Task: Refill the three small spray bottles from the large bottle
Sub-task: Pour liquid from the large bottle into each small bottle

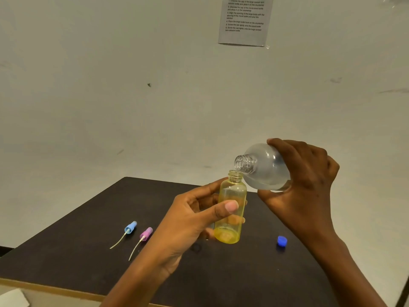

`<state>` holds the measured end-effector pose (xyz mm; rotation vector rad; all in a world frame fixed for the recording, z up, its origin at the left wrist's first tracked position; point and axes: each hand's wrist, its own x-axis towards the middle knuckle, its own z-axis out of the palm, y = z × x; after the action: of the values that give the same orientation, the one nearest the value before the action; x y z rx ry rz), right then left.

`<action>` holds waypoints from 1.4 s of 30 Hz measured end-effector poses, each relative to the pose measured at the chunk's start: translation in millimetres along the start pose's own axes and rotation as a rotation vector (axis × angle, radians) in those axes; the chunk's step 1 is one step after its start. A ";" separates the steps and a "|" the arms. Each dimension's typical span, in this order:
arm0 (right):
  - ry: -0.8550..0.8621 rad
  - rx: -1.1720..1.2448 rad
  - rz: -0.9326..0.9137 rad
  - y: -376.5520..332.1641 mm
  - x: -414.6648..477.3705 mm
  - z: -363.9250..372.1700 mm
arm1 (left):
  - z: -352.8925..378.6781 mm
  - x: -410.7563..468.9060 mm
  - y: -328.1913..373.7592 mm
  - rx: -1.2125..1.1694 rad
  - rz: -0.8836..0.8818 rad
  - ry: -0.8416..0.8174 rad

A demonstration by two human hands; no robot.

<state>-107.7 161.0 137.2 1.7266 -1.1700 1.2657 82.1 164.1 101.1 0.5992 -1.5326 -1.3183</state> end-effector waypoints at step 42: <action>0.000 -0.019 -0.061 7.0 5.3 2.4 | -1.3 4.3 -0.1 0.030 -0.015 0.020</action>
<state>-112.7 155.0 141.7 1.7349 -1.1169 1.2141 81.5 159.8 102.4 0.6420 -1.5366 -1.2991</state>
